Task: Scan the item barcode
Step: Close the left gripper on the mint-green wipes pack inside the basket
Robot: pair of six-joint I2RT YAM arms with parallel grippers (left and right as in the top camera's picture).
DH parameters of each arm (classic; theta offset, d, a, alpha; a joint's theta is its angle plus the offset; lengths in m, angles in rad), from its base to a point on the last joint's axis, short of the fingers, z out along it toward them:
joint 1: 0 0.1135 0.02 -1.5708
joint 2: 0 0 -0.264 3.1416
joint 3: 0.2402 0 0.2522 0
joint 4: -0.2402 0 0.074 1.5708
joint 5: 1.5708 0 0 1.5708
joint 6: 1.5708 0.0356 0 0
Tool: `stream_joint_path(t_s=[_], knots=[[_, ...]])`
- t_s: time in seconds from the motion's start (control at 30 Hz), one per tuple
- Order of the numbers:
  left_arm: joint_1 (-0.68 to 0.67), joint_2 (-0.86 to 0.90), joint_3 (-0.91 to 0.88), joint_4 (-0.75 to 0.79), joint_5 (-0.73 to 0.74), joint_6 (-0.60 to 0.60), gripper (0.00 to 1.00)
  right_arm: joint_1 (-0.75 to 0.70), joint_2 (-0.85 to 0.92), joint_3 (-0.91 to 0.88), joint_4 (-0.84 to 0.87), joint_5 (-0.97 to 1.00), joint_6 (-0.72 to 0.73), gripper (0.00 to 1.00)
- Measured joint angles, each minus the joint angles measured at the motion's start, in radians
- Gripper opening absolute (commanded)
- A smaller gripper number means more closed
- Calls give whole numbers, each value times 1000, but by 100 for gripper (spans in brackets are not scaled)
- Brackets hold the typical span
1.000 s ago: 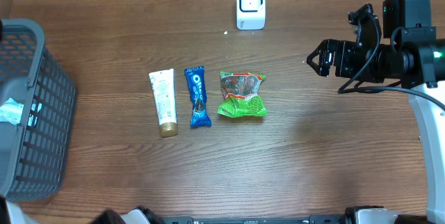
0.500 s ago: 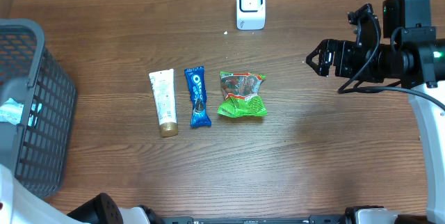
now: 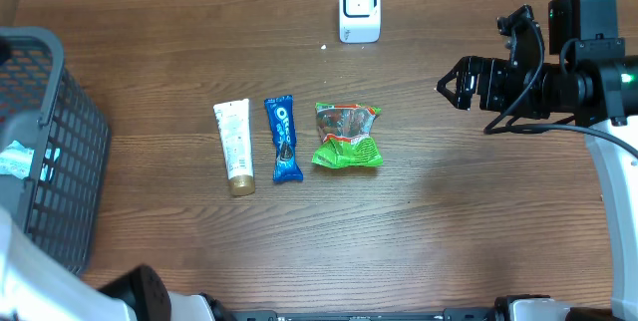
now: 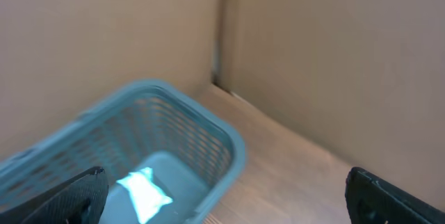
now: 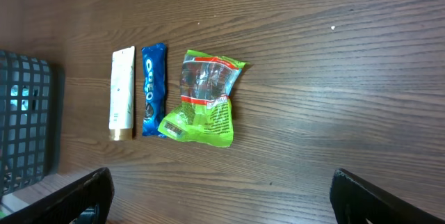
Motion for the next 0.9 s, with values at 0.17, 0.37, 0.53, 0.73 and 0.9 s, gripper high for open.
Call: stream_joint_path(t_s=[0.17, 0.37, 0.53, 0.73, 0.9], knots=[[0, 138, -11, -46, 94, 35, 89, 0, 0, 0, 0, -1, 0, 100], [-3, 287, -21, -172, -65, -212, 91, 0, 0, 0, 0, -7, 0, 100], [-2, 366, -22, -187, -175, -346, 93, 0, 0, 0, -2, -7, 0, 100], [37, 417, -23, -187, -193, -447, 95, 0, 0, 0, -11, -7, 0, 100], [149, 438, -23, -186, -158, -474, 93, 0, 0, 0, -15, -7, -1, 100]])
